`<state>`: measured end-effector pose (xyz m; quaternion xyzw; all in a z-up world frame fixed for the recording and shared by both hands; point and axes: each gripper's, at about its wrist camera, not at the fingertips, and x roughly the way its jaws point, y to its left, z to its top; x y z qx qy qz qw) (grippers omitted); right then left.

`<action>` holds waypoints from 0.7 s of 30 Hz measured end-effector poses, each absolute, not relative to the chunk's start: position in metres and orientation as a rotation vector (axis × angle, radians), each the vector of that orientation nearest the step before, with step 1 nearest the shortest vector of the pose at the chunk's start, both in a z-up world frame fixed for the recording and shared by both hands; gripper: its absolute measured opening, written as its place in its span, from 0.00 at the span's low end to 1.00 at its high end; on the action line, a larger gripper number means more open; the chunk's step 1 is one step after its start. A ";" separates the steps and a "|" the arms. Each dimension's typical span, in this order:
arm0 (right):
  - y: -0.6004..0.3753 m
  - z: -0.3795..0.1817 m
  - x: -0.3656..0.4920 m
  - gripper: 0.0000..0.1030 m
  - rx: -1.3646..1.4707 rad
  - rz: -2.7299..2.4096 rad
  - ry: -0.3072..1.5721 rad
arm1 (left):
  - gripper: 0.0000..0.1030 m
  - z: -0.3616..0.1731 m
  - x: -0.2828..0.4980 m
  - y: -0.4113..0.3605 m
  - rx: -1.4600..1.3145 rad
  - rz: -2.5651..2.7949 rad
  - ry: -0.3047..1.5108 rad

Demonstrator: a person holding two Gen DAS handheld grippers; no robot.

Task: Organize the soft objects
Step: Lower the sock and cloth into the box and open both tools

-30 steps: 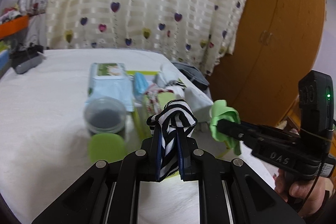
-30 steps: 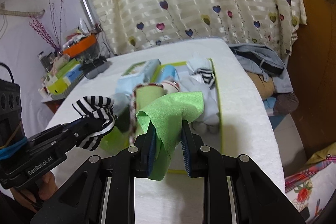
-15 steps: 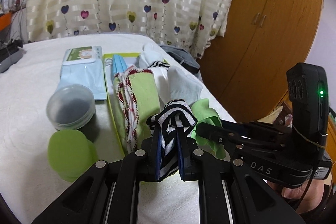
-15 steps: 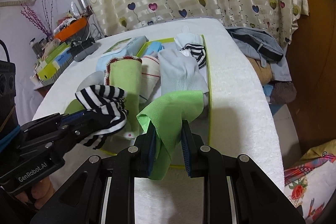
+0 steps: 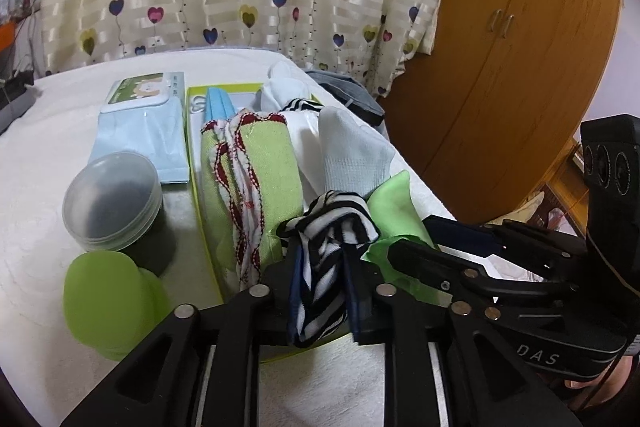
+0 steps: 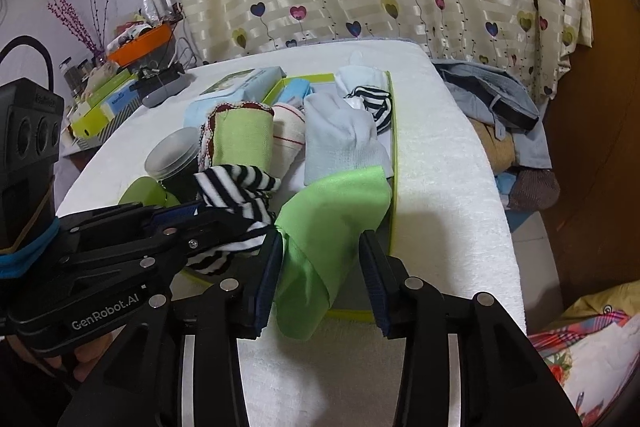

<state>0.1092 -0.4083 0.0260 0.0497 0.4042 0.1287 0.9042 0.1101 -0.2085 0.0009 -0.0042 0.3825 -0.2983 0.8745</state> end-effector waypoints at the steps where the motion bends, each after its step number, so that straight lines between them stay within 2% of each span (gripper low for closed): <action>1: -0.410 0.027 0.108 0.40 0.107 0.262 0.831 | 0.23 0.001 0.110 -0.208 -0.010 -0.623 0.797; 14: -0.415 0.038 0.099 0.40 0.147 0.284 0.763 | 0.26 0.016 0.095 -0.192 -0.034 -0.615 0.744; 18: -0.412 0.033 0.101 0.34 0.142 0.287 0.784 | 0.26 0.014 0.095 -0.190 -0.035 -0.610 0.750; 21: -0.412 0.033 0.100 0.34 0.143 0.291 0.781 | 0.26 0.014 0.095 -0.190 -0.026 -0.601 0.748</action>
